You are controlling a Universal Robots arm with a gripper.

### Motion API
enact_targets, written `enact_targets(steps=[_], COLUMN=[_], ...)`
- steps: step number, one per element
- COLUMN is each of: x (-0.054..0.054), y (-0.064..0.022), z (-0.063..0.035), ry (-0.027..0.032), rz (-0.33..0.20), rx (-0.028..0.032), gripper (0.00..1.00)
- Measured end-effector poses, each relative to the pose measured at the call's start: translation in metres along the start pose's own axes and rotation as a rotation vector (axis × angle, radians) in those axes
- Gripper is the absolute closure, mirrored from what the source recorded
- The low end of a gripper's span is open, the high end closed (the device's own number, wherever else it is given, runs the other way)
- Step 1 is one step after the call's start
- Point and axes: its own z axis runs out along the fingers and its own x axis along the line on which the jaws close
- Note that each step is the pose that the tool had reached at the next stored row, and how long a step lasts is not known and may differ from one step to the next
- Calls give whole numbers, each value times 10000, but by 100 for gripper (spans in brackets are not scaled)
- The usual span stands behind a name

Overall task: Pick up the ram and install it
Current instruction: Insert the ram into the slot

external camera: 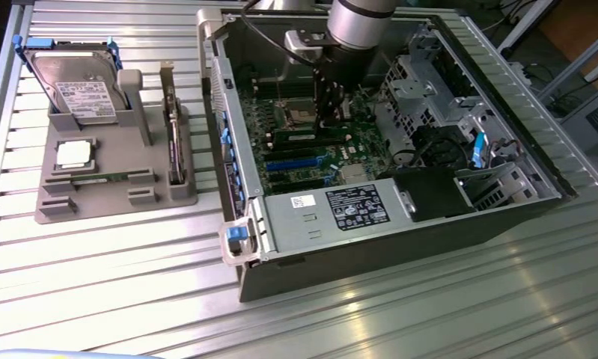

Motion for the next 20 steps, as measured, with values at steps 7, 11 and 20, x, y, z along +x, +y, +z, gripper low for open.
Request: enact_targets(steps=[7, 11, 20], x=[7, 13, 17], y=[-39, -39, -38], z=[-1, 3, -52], ry=[9, 13, 126], rz=[-234, -407, -404], rx=[19, 35, 35], gripper=[88, 88, 80])
